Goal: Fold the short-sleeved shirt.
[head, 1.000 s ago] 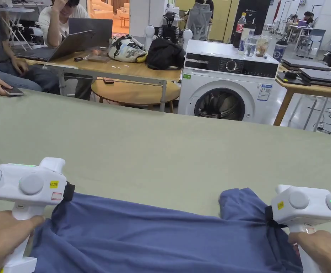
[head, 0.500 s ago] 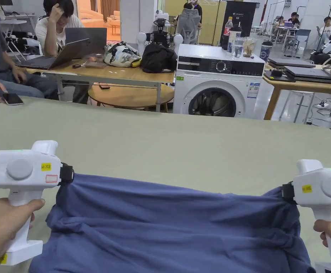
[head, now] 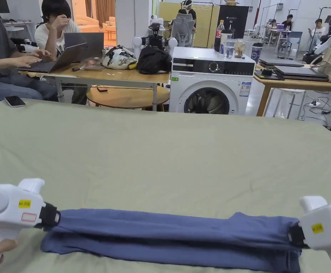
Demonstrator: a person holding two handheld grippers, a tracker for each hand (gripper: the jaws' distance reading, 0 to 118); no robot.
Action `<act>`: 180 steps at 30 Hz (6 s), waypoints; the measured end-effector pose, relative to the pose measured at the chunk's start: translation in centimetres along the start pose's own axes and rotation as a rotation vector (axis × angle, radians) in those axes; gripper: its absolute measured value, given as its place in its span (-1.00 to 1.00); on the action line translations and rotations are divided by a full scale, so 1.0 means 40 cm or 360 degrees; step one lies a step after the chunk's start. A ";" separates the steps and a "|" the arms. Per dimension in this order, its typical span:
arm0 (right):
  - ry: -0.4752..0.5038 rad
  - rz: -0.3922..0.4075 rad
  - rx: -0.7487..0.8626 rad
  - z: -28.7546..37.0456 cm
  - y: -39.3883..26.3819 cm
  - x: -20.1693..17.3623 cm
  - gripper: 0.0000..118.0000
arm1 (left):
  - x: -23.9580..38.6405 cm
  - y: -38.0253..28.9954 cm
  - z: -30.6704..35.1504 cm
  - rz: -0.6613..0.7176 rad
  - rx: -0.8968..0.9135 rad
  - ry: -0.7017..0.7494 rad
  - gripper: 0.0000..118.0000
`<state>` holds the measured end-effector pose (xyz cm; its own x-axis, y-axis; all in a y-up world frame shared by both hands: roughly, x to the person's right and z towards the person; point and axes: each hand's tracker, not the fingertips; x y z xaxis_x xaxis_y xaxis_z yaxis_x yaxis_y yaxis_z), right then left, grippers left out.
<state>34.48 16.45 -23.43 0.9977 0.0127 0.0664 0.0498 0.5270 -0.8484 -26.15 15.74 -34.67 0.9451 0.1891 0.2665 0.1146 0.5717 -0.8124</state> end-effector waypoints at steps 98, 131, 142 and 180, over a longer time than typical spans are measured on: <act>-0.0004 0.0080 0.1198 -0.066 0.171 -0.466 -1.00 | -0.038 0.122 0.096 0.0494 0.0000 -0.0796 -0.88; -0.0108 0.0028 0.1140 -0.042 0.119 -0.338 -1.00 | 0.276 0.138 -0.194 0.0331 -0.0298 -0.0549 -0.92; -0.0116 0.0042 0.1132 -0.042 0.111 -0.322 -1.00 | 0.465 0.073 -0.324 0.0180 -0.0405 -0.0935 -0.92; -0.0022 -0.0001 0.1136 -0.029 0.106 -0.368 -1.00 | 0.034 -0.035 -0.337 0.0751 -0.0224 -0.1195 -0.83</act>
<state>20.07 17.52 -28.60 0.9968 0.0204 0.0772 0.0035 0.9547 -0.2976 -20.89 4.41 -40.17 0.4600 0.8801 0.1177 -0.1516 0.2085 -0.9662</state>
